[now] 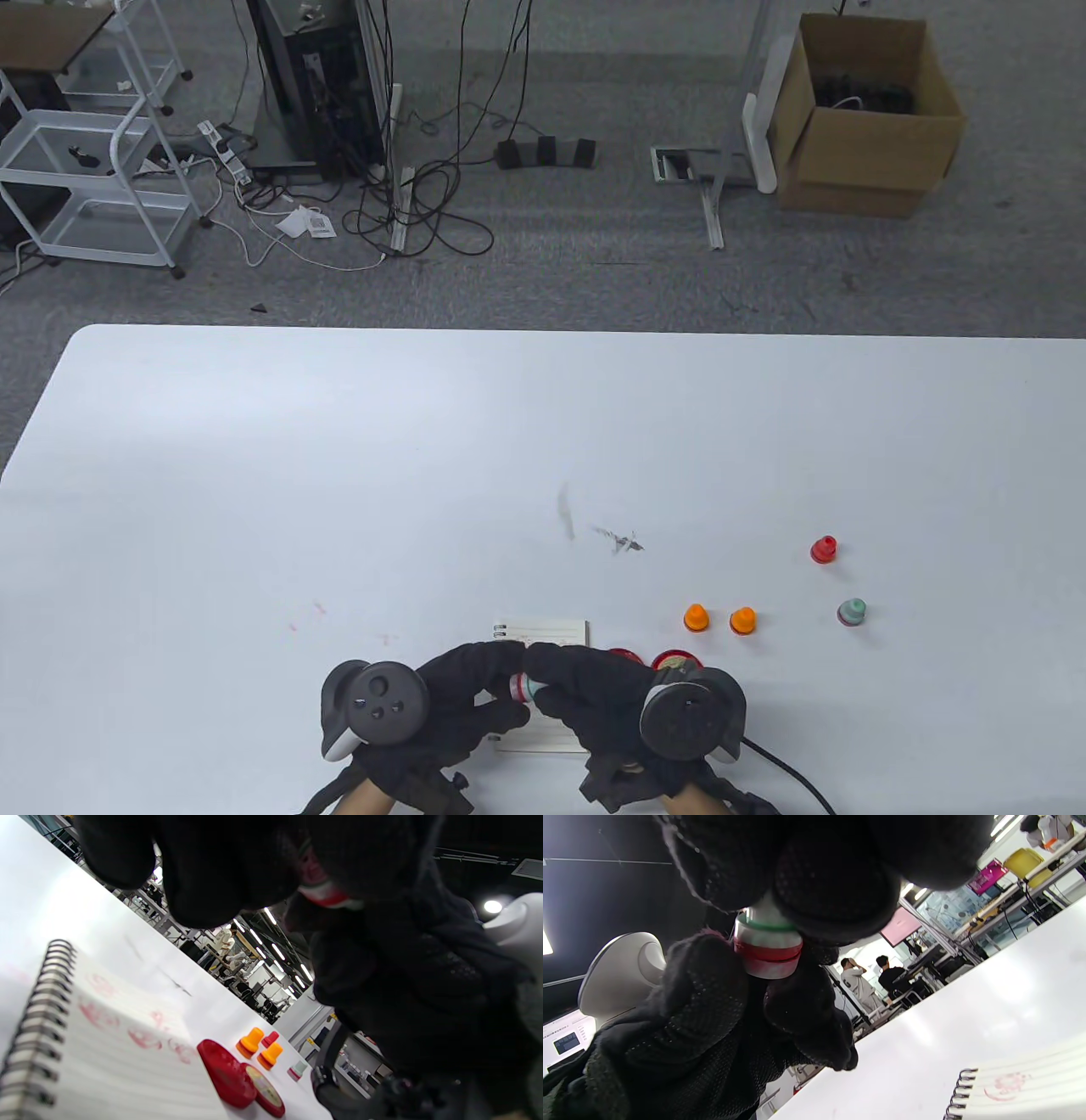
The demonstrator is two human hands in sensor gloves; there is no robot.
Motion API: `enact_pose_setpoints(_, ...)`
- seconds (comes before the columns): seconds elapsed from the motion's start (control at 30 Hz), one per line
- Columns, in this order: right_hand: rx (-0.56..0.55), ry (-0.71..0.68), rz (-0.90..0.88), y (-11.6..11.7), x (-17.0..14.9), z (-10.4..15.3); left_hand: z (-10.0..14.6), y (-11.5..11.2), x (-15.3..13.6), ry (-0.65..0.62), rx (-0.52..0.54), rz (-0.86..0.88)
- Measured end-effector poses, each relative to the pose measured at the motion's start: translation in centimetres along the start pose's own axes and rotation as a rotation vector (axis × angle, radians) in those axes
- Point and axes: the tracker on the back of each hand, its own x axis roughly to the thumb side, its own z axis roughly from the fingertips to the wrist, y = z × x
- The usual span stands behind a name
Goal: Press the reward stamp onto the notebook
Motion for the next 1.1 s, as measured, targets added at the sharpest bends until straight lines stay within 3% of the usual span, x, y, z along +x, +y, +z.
enact_pose_setpoints(0.27, -0.011, 0.016, -0.016, 0.4, 0.2, 0.2, 0.1, 0.0, -0.2, 0.0, 0.019, 0.06)
enact_pose_setpoints(0.6, -0.005, 0.035, -0.012, 0.5, -0.1, 0.2, 0.0, -0.1, -0.1, -0.006, 0.037, 0.015)
enact_pose_setpoints(0.83, -0.033, 0.086, -0.002, -0.2, -0.5, 0.1, -0.3, 0.8, -0.6, 0.03, -0.06, 0.03)
enact_pose_setpoints(0.97, -0.11, 0.136, -0.004, -2.1, -1.5, 0.1, 0.4, 2.9, -1.5, 0.084, 0.028, -0.107)
enact_pose_setpoints(1.1, -0.171, 0.147, 0.036, -3.8, -1.8, 0.0, 1.2, 4.6, -1.5, 0.115, 0.061, -0.382)
